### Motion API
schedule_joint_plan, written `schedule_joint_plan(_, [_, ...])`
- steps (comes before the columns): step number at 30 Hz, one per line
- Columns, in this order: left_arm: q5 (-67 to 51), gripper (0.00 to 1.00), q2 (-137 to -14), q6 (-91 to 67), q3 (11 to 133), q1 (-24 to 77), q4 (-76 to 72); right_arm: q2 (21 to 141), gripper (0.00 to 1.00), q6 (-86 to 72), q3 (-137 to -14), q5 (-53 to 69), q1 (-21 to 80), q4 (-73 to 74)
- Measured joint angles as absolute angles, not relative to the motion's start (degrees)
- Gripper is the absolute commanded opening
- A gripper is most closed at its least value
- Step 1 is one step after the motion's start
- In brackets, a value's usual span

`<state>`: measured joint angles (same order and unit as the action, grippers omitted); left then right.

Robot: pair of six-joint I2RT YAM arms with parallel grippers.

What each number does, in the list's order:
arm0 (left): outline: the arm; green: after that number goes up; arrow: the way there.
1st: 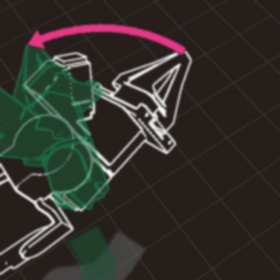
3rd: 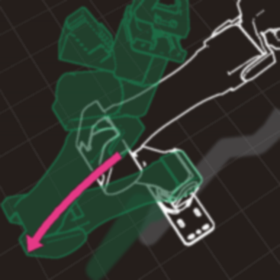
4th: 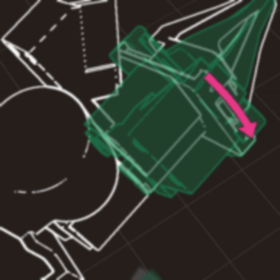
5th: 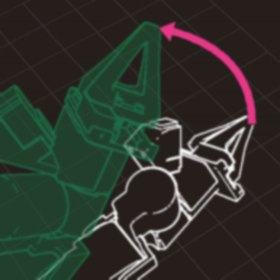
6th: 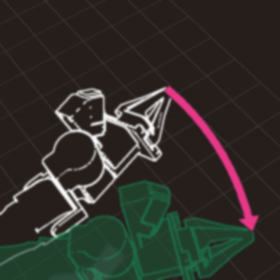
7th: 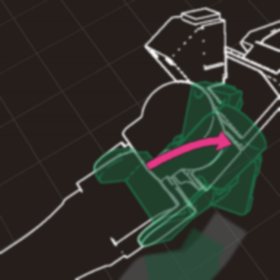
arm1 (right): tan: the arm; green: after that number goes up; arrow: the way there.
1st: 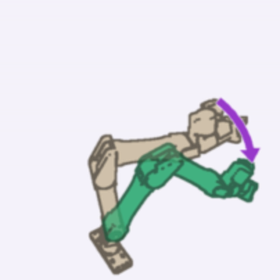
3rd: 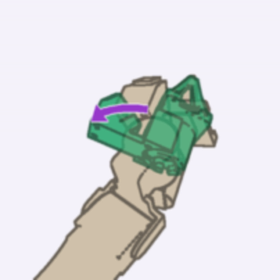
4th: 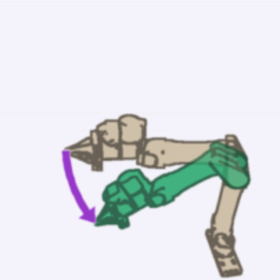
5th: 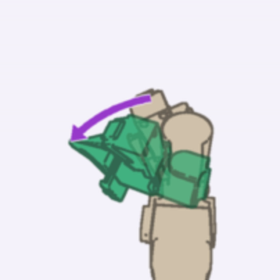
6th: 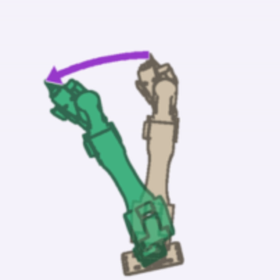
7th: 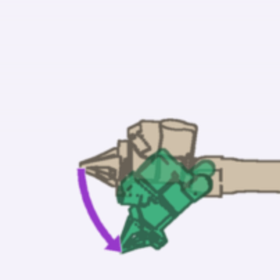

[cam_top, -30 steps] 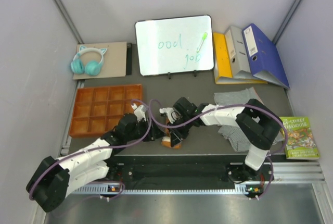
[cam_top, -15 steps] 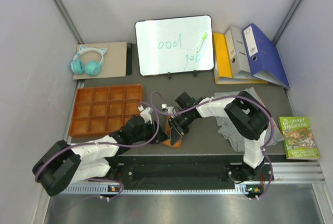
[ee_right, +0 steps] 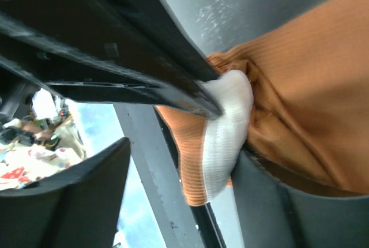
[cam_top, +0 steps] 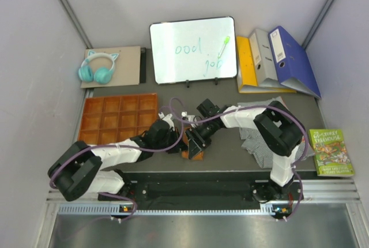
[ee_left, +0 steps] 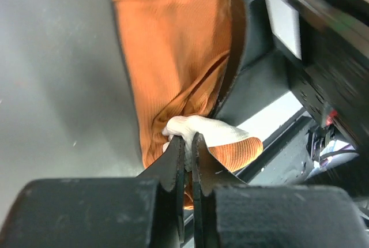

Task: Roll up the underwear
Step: Roll the underwear to the center of the board.

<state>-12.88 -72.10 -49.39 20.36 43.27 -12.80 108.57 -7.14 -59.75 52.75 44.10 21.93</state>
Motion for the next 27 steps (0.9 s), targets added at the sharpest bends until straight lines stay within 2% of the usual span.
schedule_joint_plan(9, [-14.11, 0.0, -76.51, -50.74, 26.55, 42.63, -5.69, 98.76, 0.79, -7.05, -57.19, 40.53, 43.83, 22.65])
schedule_joint_plan(17, [-16.86, 0.0, -77.49, -52.49, 26.63, 40.66, -5.43, 84.44, 0.8, -9.1, -42.7, 29.41, 43.66, 13.58])
schedule_joint_plan(27, [-21.65, 0.0, -81.32, -54.17, 26.61, 38.39, -9.1, 80.77, 0.8, -16.88, -32.01, 28.82, 43.57, -0.64])
